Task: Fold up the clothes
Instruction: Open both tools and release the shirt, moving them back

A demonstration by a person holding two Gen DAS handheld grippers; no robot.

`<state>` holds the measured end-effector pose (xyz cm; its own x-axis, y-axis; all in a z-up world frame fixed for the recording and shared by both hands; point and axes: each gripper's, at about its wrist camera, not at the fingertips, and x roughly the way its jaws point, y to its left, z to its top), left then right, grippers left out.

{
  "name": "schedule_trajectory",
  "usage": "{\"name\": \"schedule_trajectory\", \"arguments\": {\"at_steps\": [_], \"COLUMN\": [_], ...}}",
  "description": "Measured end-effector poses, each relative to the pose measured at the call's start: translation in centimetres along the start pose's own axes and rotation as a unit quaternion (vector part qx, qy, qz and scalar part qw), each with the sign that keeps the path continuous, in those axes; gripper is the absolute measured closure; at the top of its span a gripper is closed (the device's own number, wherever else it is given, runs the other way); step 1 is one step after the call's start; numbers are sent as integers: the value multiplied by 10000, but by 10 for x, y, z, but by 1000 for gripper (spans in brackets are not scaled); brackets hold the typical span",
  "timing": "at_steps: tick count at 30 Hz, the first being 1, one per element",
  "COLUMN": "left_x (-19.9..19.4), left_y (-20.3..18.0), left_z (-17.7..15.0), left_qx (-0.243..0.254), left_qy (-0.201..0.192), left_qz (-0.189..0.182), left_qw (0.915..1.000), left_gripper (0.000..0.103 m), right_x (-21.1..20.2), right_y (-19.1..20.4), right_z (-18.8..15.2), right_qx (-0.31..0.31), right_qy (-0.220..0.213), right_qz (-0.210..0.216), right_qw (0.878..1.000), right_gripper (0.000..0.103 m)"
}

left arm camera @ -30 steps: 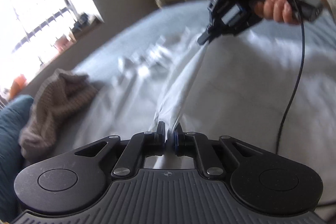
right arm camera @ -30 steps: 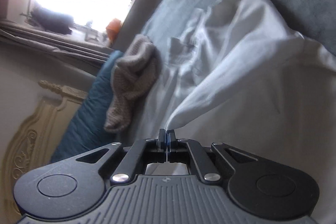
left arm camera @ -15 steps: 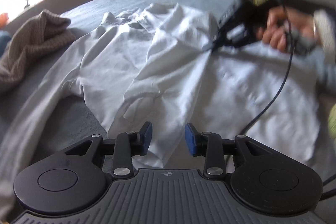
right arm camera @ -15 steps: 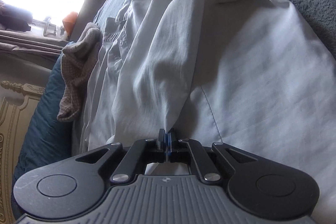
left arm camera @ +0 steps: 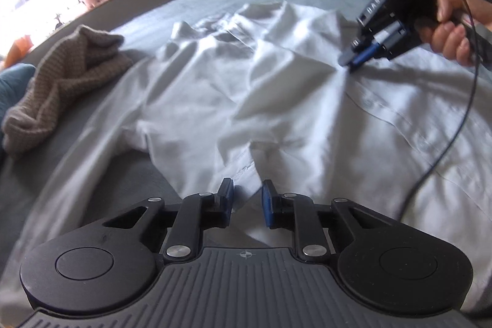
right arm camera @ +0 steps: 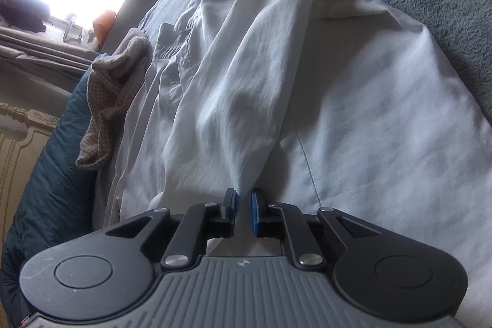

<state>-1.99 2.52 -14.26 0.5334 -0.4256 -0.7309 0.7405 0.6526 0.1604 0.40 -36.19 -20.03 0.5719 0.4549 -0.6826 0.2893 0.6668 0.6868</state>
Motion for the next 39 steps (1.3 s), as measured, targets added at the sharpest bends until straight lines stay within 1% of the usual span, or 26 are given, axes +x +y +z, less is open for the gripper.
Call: {"name": "schedule_trajectory", "arguments": {"at_steps": [3,4,6,7,9,10,12,14,15,16,17,18,20,22,23,24,25,26,27,29,31,32,35,37,38,39], "left_x": [-2,-6,-15,-20,-27,-28,-31,-33,-34,-30,-23,-15,1,16,24,31,36,38,40,40,41,42,43,43,43,42], "left_y": [7,12,23,29,38,39,42,45,47,42,32,23,9,1,-2,-6,-8,-9,-10,-10,-11,-11,-11,-12,-12,-13], "left_z": [-9,-9,-8,-8,-5,-1,6,14,17,21,25,28,30,29,28,27,26,25,25,23,22,22,23,23,23,22], "left_qx": [-150,-250,-504,-631,-860,-949,-1127,-1303,-1392,-1352,-1219,-1096,-950,-964,-971,-978,-992,-1011,-1048,-1142,-1150,-1147,-1087,-1088,-1094,-1100], "left_qy": [208,218,173,150,74,5,-133,-272,-341,-354,-338,-323,-253,-102,-26,50,105,147,168,167,173,178,181,172,168,164], "left_qz": [-186,-247,-369,-429,-528,-553,-603,-653,-677,-665,-640,-610,-544,-487,-458,-429,-394,-355,-332,-315,-295,-284,-280,-268,-261,-254], "left_qw": [9995,9991,9979,9970,9949,9939,9917,9889,9874,9879,9899,9916,9937,9941,9942,9943,9942,9941,9938,9928,9928,9928,9935,9936,9935,9935], "left_gripper": [81,80,72,71,68,68,68,68,68,68,68,68,68,68,69,68,68,69,69,69,69,69,69,69,69,69], "right_x": [-13,-18,-28,-34,-50,-57,-67,-69,-65,-60,-55,-49,-37,-23,-18,-16,-15,-16,-19,-26,-29,-29,-26,-27,-29,-31], "right_y": [4,5,11,14,20,23,28,29,28,26,25,24,21,16,11,5,1,-3,-7,-18,-29,-33,-33,-31,-30,-28], "right_z": [-2,-2,0,2,9,13,22,30,34,37,41,44,51,56,59,62,63,64,63,61,60,58,53,53,53,53], "right_qx": [-374,-520,-883,-1085,-1514,-1770,-2326,-2961,-3261,-3470,-3625,-3734,-3811,-3782,-3707,-3594,-3484,-3407,-3346,-3125,-2935,-2918,-3088,-3181,-3223,-3260], "right_qy": [-52,-76,-140,-236,-561,-752,-1108,-1350,-1390,-1377,-1343,-1295,-1163,-1055,-1035,-1033,-1068,-1162,-1304,-1627,-1787,-1852,-1928,-1909,-1907,-1909], "right_qz": [-174,-241,-414,-503,-677,-837,-1269,-1701,-1918,-2067,-2166,-2205,-2216,-2280,-2290,-2246,-2164,-2106,-2109,-2187,-2216,-2214,-2325,-2425,-2489,-2552], "right_qw": [9991,9983,9951,9925,9846,9778,9579,9301,9152,9044,8965,8917,8900,8910,8941,8998,9057,9089,9091,9100,9126,9119,9019,8964,8932,8900], "right_gripper": [79,76,76,76,76,76,76,76,76,76,76,76,76,76,77,79,81,93,100,102,102,102,100,95,88,84]}}
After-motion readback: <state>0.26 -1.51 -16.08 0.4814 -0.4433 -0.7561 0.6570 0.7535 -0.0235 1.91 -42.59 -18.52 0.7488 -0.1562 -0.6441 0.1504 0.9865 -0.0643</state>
